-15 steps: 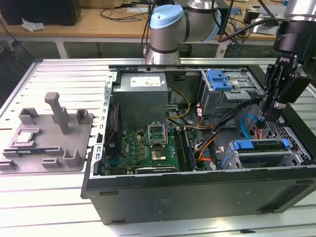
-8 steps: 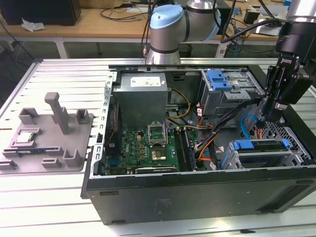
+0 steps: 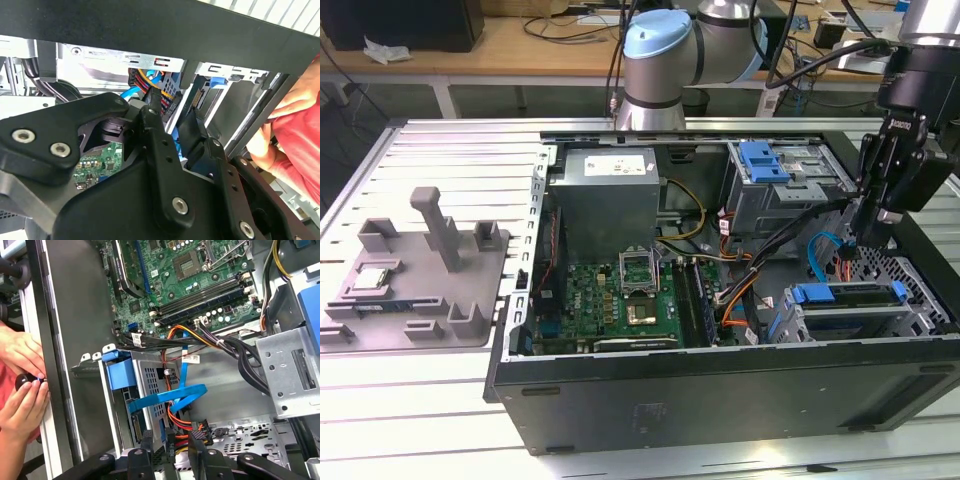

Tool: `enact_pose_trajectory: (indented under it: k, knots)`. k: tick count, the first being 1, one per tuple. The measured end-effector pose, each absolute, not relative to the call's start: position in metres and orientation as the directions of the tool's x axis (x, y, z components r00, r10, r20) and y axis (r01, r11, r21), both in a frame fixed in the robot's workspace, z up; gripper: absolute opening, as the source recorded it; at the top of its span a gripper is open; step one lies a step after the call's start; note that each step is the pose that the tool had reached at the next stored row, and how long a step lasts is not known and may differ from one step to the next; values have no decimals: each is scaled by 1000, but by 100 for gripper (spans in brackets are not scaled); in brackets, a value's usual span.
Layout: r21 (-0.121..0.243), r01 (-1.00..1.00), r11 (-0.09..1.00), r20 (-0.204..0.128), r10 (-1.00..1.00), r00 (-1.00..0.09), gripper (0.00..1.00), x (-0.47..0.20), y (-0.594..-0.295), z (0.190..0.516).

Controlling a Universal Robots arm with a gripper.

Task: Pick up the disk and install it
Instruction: 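Insert the first disk wire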

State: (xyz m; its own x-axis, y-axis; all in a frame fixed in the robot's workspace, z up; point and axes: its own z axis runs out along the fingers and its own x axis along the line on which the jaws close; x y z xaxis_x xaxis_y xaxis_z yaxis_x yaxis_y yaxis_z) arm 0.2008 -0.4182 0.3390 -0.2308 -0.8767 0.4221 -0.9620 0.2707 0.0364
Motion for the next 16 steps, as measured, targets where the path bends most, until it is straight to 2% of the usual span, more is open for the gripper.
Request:
enact_pose_trajectory:
  k: [12, 13, 15, 16]
  knots:
    - [24, -963, 268, 421, -876, -233, 41, 198, -418, 337]
    - [24, -963, 268, 422, -876, -234, 40, 198, -418, 337]
    - [24, -963, 268, 423, -876, -233, 16, 198, -418, 337]
    - [23, -963, 268, 423, -875, -233, 16, 198, -418, 337]
